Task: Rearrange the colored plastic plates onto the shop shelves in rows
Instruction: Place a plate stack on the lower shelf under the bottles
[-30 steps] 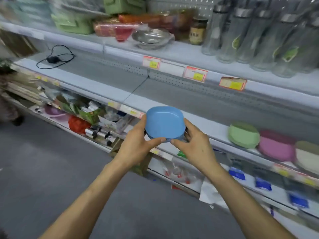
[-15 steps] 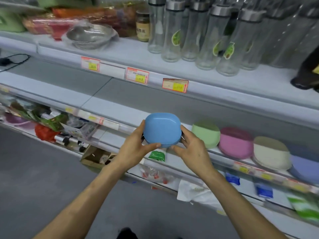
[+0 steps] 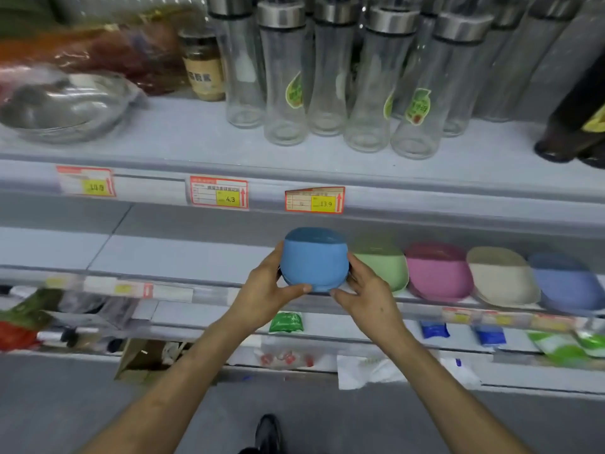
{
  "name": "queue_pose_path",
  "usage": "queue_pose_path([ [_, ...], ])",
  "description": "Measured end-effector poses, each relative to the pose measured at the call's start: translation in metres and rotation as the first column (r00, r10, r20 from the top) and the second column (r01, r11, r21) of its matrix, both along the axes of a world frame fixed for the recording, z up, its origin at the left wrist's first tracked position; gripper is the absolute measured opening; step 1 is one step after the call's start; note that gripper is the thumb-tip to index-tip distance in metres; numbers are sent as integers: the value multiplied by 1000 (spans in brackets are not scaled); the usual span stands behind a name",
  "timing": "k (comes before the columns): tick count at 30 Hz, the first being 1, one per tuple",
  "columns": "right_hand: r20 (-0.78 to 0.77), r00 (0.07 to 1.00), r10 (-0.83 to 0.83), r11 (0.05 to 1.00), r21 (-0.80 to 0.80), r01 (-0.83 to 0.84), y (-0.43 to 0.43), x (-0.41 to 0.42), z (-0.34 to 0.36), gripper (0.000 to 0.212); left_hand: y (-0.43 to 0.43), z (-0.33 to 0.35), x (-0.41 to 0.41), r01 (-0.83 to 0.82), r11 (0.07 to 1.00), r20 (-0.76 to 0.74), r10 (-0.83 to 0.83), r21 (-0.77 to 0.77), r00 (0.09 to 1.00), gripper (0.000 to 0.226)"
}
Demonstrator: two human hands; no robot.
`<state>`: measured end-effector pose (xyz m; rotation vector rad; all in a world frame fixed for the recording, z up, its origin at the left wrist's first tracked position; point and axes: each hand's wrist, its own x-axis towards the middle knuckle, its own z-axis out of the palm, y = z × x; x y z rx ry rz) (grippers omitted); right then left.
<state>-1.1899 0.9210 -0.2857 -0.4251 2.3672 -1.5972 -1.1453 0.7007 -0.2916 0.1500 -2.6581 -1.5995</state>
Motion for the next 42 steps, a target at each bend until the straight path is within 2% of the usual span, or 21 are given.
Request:
queue_pose_path([
  [6, 12, 996, -86, 996, 25, 86, -11, -7, -20, 73, -10, -26, -23, 79, 996, 12, -80, 27, 997, 87],
  [12, -8, 989, -151, 982, 114, 151, -12, -16, -41, 68, -9, -54, -37, 111, 993, 22, -112, 40, 994, 89],
  [18, -35, 984, -177, 972, 150, 180, -13, -28, -43, 48, -1, -63, -46, 72, 995, 35, -75, 69, 997, 90],
  [25, -61, 995, -84, 938, 332, 100, -13, -46, -52, 39, 6, -78, -44, 34, 998, 48, -37, 61, 998, 88],
  [33, -118, 992, -34, 863, 497, 89, -16, -55, -58, 28, 8, -78, -47, 39, 999, 57, -40, 17, 998, 89],
  [42, -95, 995, -29, 796, 600, 80, -19, -56, -57, 34, 6, -77, -48, 43, 998, 84, -38, -50, 996, 89],
])
